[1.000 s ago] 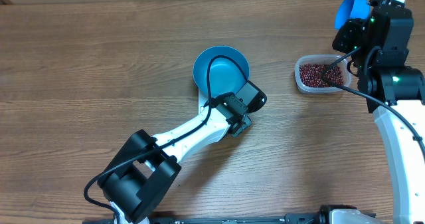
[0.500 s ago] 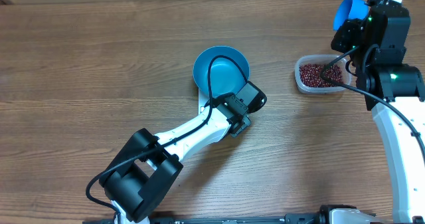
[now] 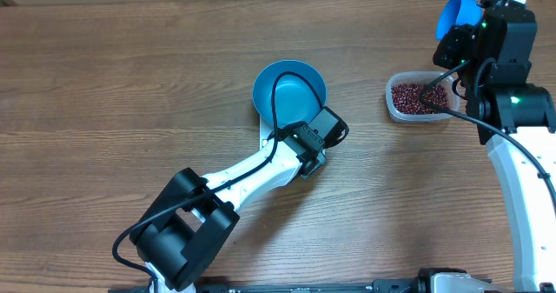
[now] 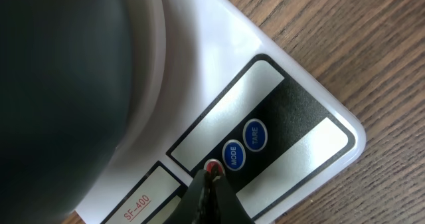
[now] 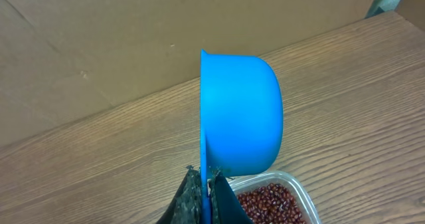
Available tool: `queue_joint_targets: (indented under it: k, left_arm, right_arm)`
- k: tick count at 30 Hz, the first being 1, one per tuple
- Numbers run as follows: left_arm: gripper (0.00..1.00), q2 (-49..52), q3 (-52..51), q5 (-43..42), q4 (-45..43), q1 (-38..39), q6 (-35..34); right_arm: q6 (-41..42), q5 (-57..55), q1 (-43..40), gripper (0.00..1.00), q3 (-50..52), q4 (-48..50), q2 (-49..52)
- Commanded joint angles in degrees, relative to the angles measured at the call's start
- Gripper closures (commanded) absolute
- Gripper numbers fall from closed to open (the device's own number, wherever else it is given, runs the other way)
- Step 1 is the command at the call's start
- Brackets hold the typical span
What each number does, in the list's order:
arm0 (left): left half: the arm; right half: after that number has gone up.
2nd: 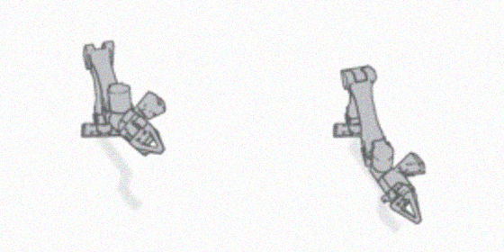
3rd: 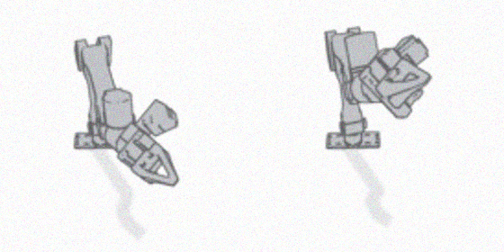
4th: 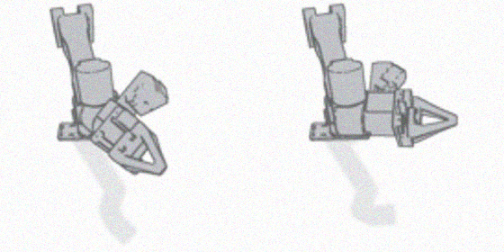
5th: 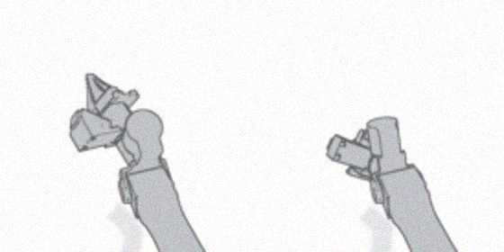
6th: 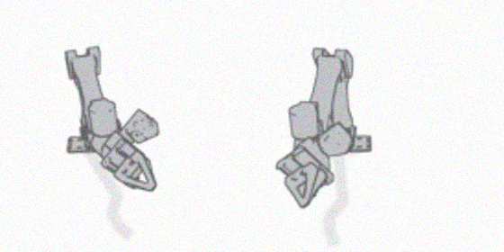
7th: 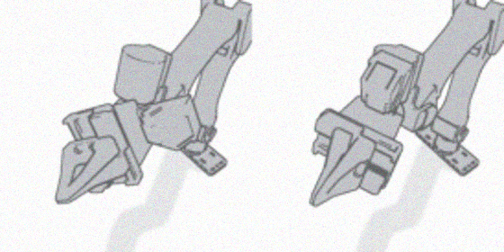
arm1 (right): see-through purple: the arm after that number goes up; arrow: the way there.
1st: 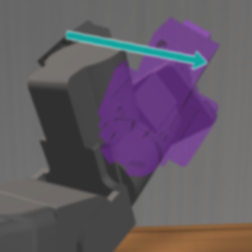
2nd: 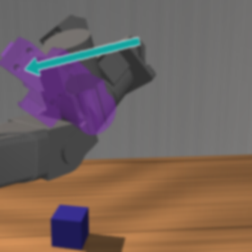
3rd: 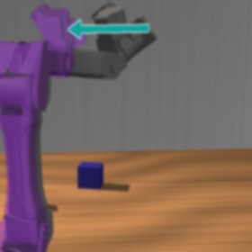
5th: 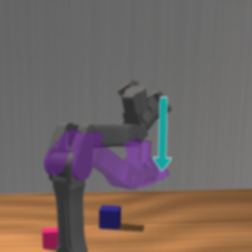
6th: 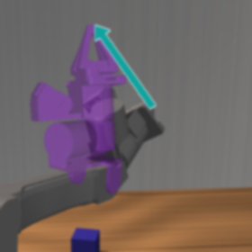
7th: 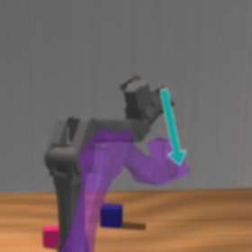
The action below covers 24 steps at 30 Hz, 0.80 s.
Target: Scoop item into bowl and weigh 150g on scale
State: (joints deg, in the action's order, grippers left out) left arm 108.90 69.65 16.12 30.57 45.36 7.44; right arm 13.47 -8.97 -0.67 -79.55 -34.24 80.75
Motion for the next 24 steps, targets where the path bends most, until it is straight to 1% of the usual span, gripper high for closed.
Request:
queue_joint_targets:
  k: [1, 11, 24]
  left_arm:
    - [0.96, 0.6, -0.5, 0.7, 0.1, 0.0, -1.0]
    - [0.96, 3.2, -0.5, 0.6, -0.5, 0.0, -0.4]
    - [0.96, 3.2, -0.5, 0.9, -0.7, 0.1, -0.1]
  right_arm:
    - [0.0, 0.1, -0.2, 0.96, -1.9, 0.5, 0.1]
    - [0.0, 0.1, -0.2, 0.96, -1.9, 0.5, 0.1]
    - [0.0, 0.1, -0.2, 0.96, -1.9, 0.1, 0.1]
